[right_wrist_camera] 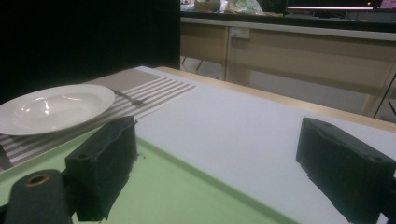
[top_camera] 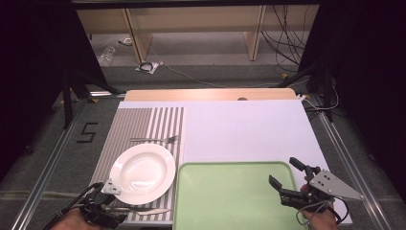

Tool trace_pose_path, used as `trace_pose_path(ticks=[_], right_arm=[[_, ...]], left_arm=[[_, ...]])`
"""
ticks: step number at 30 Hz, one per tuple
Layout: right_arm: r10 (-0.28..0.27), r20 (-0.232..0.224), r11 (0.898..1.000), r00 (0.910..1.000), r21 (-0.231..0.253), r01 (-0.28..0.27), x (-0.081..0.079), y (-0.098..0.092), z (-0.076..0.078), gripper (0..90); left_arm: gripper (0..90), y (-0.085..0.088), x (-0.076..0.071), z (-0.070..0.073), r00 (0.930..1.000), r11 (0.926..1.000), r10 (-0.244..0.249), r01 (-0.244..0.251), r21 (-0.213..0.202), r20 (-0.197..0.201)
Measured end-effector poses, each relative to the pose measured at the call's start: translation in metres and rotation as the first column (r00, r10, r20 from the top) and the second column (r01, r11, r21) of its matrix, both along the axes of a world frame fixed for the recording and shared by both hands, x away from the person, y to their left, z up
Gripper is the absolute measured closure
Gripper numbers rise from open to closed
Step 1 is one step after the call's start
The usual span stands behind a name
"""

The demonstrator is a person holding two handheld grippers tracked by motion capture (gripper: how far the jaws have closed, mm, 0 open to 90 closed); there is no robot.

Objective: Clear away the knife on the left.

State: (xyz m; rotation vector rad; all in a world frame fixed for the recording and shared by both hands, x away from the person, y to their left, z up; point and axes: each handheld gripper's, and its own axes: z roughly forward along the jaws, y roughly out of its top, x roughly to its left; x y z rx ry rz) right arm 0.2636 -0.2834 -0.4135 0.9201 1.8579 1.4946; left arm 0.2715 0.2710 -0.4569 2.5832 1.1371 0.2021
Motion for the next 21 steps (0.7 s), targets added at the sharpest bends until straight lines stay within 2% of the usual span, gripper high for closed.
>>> trace_pose_path(ticks=[7,17,21], right_arm=[[0.003,0.0,1.0,1.0,-0.001,-0.003,0.0005,0.0001,-0.0004,13.2],[0.009,-0.001,1.0,1.0,-0.001,-0.009,0.0004,0.0007,-0.0005,13.6],[0.01,-0.003,1.0,0.9999,-0.005,-0.01,0.0005,0.0007,-0.0006,13.8]], left_arm=[[30.6,0.0005,0.0043,-0.0029,0.9998,0.9997,-0.011,0.011,0.021,-0.019],[38.8,-0.0031,0.0085,-0.0059,0.9974,0.9962,-0.06,0.062,0.06,-0.042],[41.7,-0.0045,0.0095,-0.0065,0.9961,0.9949,-0.075,0.078,0.064,-0.047]])
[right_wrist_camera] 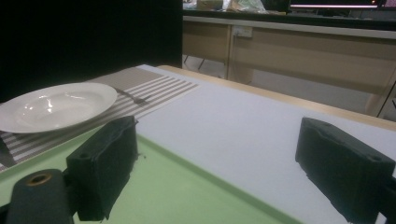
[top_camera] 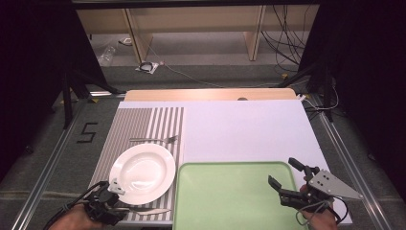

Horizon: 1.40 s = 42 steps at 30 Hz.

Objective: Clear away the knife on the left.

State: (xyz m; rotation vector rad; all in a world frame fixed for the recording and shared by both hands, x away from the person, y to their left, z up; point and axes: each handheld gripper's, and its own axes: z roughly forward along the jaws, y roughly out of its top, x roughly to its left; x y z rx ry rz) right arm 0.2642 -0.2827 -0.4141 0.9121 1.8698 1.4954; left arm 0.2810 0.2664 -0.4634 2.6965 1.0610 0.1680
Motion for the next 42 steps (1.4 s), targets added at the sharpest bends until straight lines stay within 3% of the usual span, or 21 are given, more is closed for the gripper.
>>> trace_pose_path(ticks=[28,42], right_arm=[[0.008,-0.005,1.0,1.0,0.001,-0.008,0.0,0.0,0.0,14.7],[0.011,-0.006,1.0,0.9999,0.002,-0.011,0.0,0.0,0.0,15.1]], left_arm=[[62.4,-0.009,0.003,0.001,0.9952,0.9953,-0.085,0.087,0.041,-0.048],[76.3,-0.016,-0.001,0.001,0.9875,0.987,-0.145,0.149,0.062,-0.062]])
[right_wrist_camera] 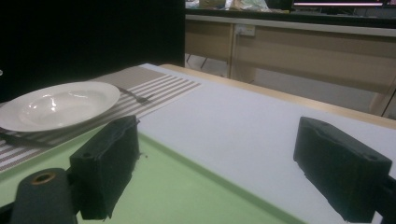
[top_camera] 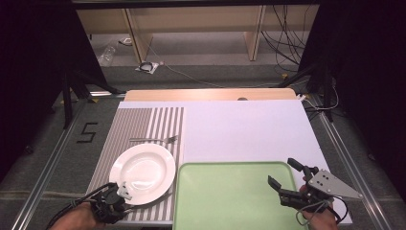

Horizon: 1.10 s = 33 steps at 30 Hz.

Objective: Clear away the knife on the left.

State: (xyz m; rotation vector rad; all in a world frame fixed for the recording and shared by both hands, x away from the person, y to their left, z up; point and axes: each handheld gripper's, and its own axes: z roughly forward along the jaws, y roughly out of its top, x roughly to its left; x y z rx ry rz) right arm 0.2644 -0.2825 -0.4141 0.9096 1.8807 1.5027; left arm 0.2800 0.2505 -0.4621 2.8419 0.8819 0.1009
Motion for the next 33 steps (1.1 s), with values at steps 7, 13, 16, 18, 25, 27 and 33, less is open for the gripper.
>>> trace_pose_path(ticks=[7,13,16,18,25,27,33], right_arm=[[-0.001,-0.009,1.0,1.0,-0.005,0.0,0.0,0.0,0.0,15.2],[0.001,-0.011,1.0,0.9999,0.001,-0.001,0.0,0.0,0.0,15.3],[0.001,-0.01,1.0,0.9999,0.001,-0.001,0.0,0.0,0.0,15.3],[0.0,-0.014,1.0,0.9999,-0.002,0.0,0.0,0.0,0.0,15.3],[0.004,-0.014,1.0,0.9999,-0.003,-0.004,0.001,0.001,-0.001,15.3],[0.006,-0.015,1.0,0.9999,-0.005,-0.006,0.001,0.001,-0.001,15.3],[0.006,-0.019,1.0,0.9998,-0.005,-0.006,0.001,0.002,-0.001,15.3]], left_arm=[[78.4,0.0,-0.001,0.0,1.0,1.0,-0.007,0.007,-0.004,0.006],[78.9,-0.001,-0.002,0.001,0.9994,0.9994,-0.034,0.034,0.008,0.009],[79.0,-0.002,-0.003,0.001,0.999,0.9989,-0.045,0.045,0.013,0.001],[79.0,-0.001,-0.004,0.001,0.9987,0.9987,-0.05,0.05,0.0,-0.004],[79.1,-0.002,-0.009,0.004,0.9982,0.9977,-0.058,0.057,-0.037,-0.014],[79.1,-0.002,-0.01,0.006,0.9984,0.9976,-0.055,0.054,-0.044,-0.014],[79.1,-0.002,-0.014,0.01,0.998,0.9968,-0.057,0.055,-0.057,-0.026]])
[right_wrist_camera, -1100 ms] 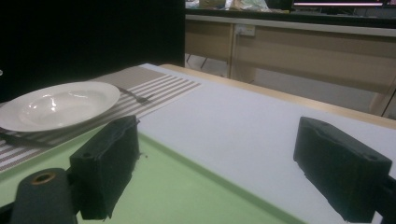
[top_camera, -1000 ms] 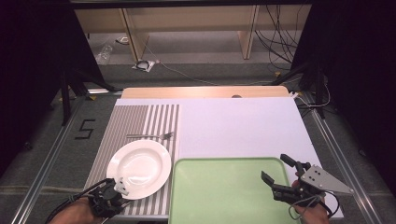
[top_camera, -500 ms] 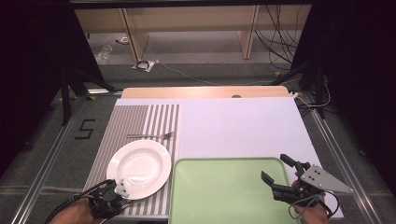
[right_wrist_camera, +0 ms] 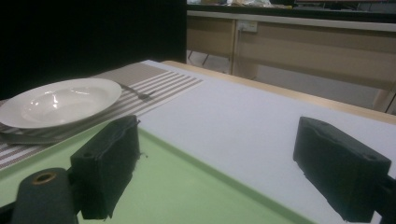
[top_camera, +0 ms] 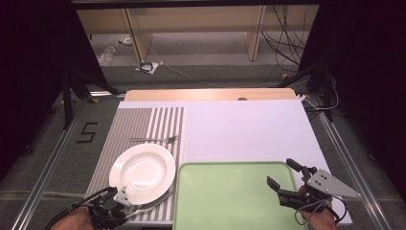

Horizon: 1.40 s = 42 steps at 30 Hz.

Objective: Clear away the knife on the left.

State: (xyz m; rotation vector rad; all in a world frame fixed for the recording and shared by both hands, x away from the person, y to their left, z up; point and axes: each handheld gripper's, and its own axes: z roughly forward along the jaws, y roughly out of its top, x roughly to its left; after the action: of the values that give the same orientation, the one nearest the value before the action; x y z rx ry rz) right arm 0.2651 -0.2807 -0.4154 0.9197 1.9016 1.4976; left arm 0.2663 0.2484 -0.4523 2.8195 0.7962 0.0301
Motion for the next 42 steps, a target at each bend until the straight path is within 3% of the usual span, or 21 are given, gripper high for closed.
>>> trace_pose_path(ticks=[8,12,15,20,27,32,34,35,42], right_arm=[[0.002,0.0,1.0,1.0,-0.005,-0.002,0.0,0.0,0.0,15.3],[0.001,-0.001,1.0,1.0,-0.007,-0.001,0.0,0.0,0.0,15.3],[0.002,-0.001,1.0,1.0,-0.005,-0.002,0.0,0.0,0.0,15.3],[0.003,-0.002,1.0,1.0,-0.002,-0.003,0.0,0.0,0.0,15.3],[0.003,0.0,1.0,1.0,-0.005,-0.003,0.0,0.0,0.0,15.3],[0.004,0.004,1.0,1.0,-0.001,-0.004,0.0,0.0,0.001,15.3],[0.003,0.003,1.0,1.0,0.0,-0.003,0.0,0.0,0.001,15.3],[0.002,0.002,1.0,1.0,-0.002,-0.002,-0.001,0.0,0.001,15.4],[0.003,0.002,1.0,1.0,0.0,-0.003,-0.001,0.0,0.001,15.4]], left_arm=[[79.1,0.0,-0.004,0.008,1.0,0.9995,0.003,-0.003,-0.032,-0.001],[79.1,-0.003,-0.007,0.015,0.9997,0.9984,-0.001,0.002,-0.056,0.025],[79.1,-0.008,-0.011,0.017,0.9997,0.9965,-0.012,0.013,-0.082,0.021],[79.1,-0.015,-0.012,0.02,0.9992,0.9965,-0.018,0.02,-0.081,0.035],[79.1,-0.028,-0.011,0.023,0.9991,0.9935,-0.019,0.023,-0.112,0.038],[79.1,-0.04,-0.009,0.025,0.999,0.9898,-0.002,0.009,-0.142,0.044],[79.1,-0.045,-0.007,0.026,0.9983,0.9863,0.012,-0.002,-0.165,0.057],[79.1,-0.049,-0.005,0.028,0.9966,0.9819,0.044,-0.03,-0.187,0.07],[79.1,-0.066,0.004,0.029,0.9948,0.9754,0.065,-0.047,-0.215,0.078]])
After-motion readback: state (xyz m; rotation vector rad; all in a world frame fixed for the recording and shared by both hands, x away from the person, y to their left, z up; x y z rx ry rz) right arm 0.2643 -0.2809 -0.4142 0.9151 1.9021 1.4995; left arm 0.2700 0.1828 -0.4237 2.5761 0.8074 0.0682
